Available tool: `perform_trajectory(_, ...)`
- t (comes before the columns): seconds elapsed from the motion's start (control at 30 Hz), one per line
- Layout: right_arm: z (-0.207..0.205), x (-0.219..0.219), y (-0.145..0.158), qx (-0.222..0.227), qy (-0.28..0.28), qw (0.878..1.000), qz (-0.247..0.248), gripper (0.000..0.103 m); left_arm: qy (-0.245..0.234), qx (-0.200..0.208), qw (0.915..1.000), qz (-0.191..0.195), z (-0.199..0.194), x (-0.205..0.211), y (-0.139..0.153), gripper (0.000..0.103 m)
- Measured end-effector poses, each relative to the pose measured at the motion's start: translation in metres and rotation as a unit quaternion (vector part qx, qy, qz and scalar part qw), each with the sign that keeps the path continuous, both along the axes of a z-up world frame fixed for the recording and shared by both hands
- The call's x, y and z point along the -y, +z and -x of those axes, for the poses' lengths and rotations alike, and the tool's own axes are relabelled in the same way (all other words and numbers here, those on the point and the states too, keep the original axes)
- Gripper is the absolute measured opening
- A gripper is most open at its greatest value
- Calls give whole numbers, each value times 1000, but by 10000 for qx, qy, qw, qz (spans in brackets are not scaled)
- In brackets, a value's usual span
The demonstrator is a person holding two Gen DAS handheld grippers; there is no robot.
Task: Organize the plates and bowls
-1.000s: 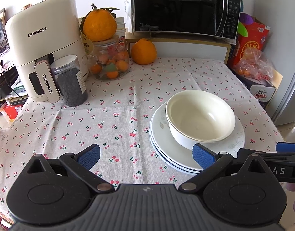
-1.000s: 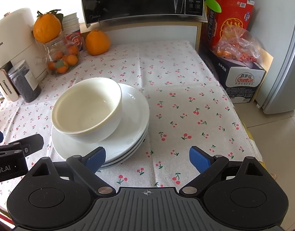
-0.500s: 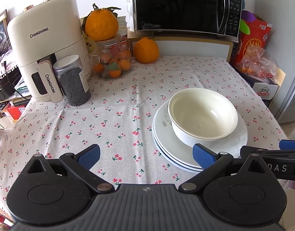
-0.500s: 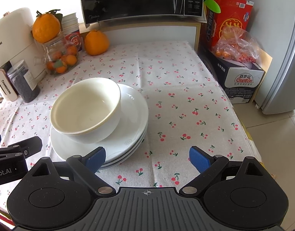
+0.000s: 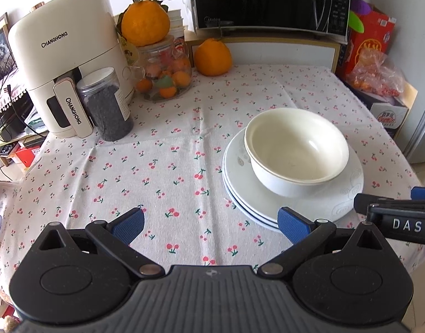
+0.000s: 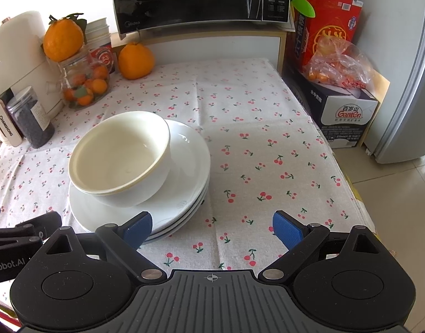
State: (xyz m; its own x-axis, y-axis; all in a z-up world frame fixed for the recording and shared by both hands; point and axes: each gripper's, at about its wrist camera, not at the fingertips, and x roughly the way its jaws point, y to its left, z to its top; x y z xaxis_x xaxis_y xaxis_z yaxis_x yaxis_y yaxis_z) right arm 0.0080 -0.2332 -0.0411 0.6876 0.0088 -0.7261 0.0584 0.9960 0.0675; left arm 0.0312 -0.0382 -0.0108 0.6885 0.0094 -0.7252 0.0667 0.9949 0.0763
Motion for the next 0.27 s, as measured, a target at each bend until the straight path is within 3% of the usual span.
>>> perform_trajectory(0.27,-2,11,0,154,-374,9992,-17,95,-130,-321,9993,109,-2,1,-3,102)
